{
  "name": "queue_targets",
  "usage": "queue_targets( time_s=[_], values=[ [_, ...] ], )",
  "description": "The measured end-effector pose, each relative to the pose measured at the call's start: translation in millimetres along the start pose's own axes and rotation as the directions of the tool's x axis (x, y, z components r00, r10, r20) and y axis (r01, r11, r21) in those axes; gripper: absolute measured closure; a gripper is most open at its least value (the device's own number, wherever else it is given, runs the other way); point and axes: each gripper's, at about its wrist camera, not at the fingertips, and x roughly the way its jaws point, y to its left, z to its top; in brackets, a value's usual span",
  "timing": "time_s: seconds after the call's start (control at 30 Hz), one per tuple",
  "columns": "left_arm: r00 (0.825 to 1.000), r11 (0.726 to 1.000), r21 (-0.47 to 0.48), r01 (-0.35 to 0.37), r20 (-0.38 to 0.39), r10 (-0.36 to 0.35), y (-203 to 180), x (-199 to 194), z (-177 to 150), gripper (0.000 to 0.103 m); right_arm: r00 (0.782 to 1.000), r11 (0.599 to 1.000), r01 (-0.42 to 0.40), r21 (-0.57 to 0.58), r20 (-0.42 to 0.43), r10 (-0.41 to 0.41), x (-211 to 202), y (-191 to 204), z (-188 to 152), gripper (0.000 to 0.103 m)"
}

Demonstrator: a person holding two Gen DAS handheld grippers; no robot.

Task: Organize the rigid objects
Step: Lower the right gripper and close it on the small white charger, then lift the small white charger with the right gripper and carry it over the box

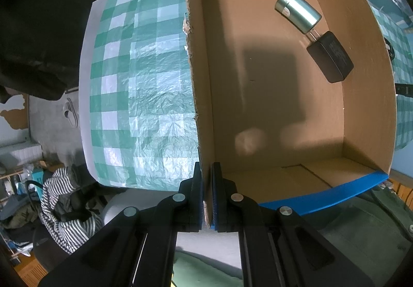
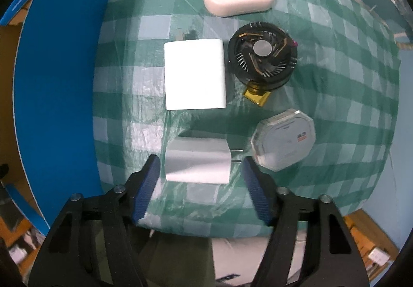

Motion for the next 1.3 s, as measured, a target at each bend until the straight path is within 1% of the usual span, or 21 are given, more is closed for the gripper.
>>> queue_targets(
  time_s=[0.03,0.37,0.53,0.57,0.67,0.73,0.9,1.03,1.27,1.3],
  values=[
    [1.000,1.000,0.001,0.000,0.000,0.000,0.0,-0.2,0.0,0.097,1.000,1.000,-0.004,0.008,-0.008,0.004,2.4,-1.3,1.0,0.046],
    [1.000,1.000,0.014,0.002,-0.003,-0.002,-1.1,0.1,1.0,0.097,1.000,0.999,0.021,0.045,-0.023,-0.019,22.5,5.2,8.5,0.050],
    [1.000,1.000,0.015,0.004,-0.002,-0.003,-1.2,0.2,2.1,0.097,0.999,0.999,0.036,0.033,-0.014,-0.036,24.1,8.5,12.1,0.052],
    [1.000,1.000,0.015,0.003,-0.002,-0.003,-1.4,0.3,2.3,0.097,0.999,0.999,0.037,0.030,-0.011,-0.037,28.1,13.9,7.9,0.052],
    [1.000,1.000,0.013,0.007,-0.002,-0.007,-0.7,0.7,2.8,0.097,1.000,0.999,0.023,0.028,0.001,-0.023,27.2,19.4,5.5,0.053],
    [1.000,1.000,0.012,0.008,-0.002,-0.008,-0.5,0.9,3.1,0.097,1.000,1.000,0.020,0.021,0.014,-0.020,21.1,20.5,2.4,0.053],
    [1.000,1.000,0.012,0.006,-0.002,-0.006,-0.4,0.8,3.0,0.097,0.998,1.000,0.012,-0.016,0.059,-0.011,-10.7,21.8,-1.2,0.053],
    [1.000,1.000,0.008,0.007,-0.003,-0.007,-0.3,0.9,3.5,0.097,0.994,0.999,0.012,-0.049,0.110,-0.006,-38.2,35.0,-2.4,0.053],
    [1.000,1.000,0.009,0.005,-0.005,-0.005,-1.3,1.1,4.3,0.097,0.980,0.992,-0.012,-0.122,0.195,0.035,-90.5,60.9,4.8,0.053],
    [1.000,1.000,0.009,0.005,-0.004,-0.005,-1.4,1.2,4.3,0.097,0.978,0.991,-0.018,-0.133,0.203,0.045,-95.6,59.8,4.5,0.053]
  ],
)
